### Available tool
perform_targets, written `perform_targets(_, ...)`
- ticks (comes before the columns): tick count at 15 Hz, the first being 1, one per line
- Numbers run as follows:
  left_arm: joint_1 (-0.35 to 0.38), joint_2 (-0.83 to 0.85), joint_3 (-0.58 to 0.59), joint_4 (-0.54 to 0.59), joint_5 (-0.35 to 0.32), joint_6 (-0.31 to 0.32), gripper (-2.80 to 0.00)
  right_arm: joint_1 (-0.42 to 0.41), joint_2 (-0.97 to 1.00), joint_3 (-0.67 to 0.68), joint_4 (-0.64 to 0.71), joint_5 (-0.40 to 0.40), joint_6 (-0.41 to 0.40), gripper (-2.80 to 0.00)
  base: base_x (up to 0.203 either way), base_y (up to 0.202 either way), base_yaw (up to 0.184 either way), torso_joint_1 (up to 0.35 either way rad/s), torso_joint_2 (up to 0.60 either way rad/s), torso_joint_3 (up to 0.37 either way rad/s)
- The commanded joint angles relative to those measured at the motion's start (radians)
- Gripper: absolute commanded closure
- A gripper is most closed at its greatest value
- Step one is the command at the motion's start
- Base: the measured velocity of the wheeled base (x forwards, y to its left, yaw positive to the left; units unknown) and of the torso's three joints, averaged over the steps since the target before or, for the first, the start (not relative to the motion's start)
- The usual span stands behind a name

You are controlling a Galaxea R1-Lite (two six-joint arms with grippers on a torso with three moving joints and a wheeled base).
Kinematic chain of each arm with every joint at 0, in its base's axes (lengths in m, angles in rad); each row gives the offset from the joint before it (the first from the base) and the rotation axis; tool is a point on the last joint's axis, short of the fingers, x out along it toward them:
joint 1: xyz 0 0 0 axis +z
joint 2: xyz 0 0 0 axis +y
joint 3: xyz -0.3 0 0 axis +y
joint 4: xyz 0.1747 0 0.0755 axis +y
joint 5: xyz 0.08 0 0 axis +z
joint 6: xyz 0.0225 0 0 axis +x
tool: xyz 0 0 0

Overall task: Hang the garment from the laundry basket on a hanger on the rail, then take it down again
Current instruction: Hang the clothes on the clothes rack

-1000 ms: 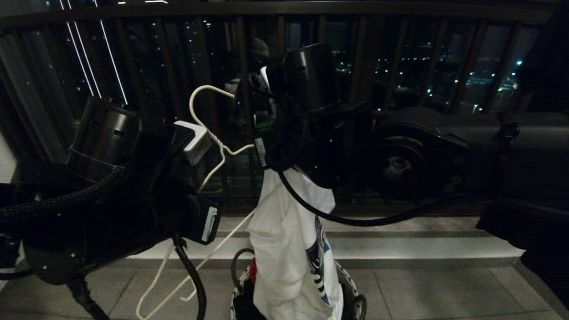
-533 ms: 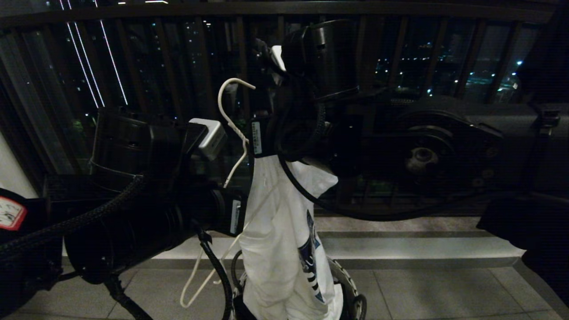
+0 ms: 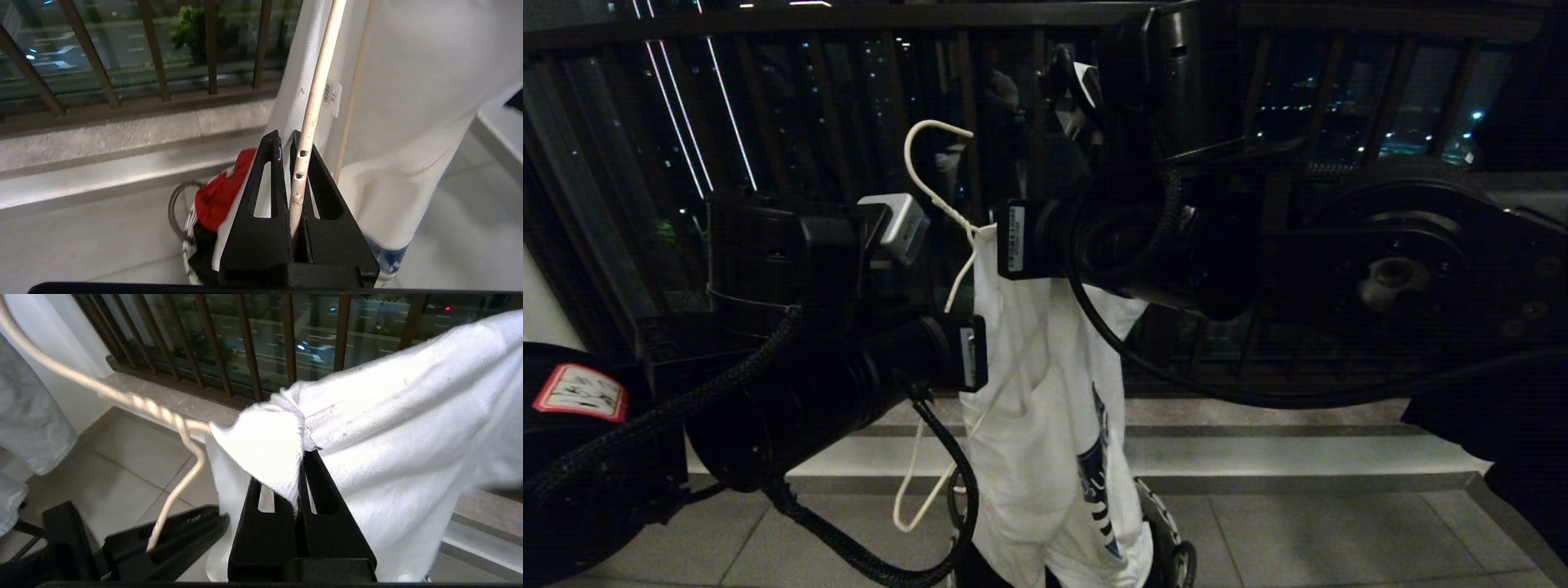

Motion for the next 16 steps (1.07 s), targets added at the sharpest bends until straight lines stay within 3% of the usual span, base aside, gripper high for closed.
perform_targets(1, 0.004, -0.001, 0.006, -0.036, -0.001, -0.009, 0.00, 0.011, -0.006, 0.005, -0.007, 0.004, 0.000, 0.00, 0.000, 0.000, 0.000, 0.000, 0.00, 0.000)
perform_targets(4, 0.005, -0.014, 0.028, -0.059, -0.061, -0.022, 0.00, 0.027, -0.008, 0.000, -0.010, 0.026, -0.004, 0.00, 0.000, 0.000, 0.000, 0.000, 0.00, 0.000)
perform_targets(16, 0.007, -0.031, 0.027, -0.066, -0.061, -0.026, 0.00, 0.079, -0.008, -0.001, -0.010, 0.025, -0.022, 0.00, 0.000, 0.000, 0.000, 0.000, 0.00, 0.000)
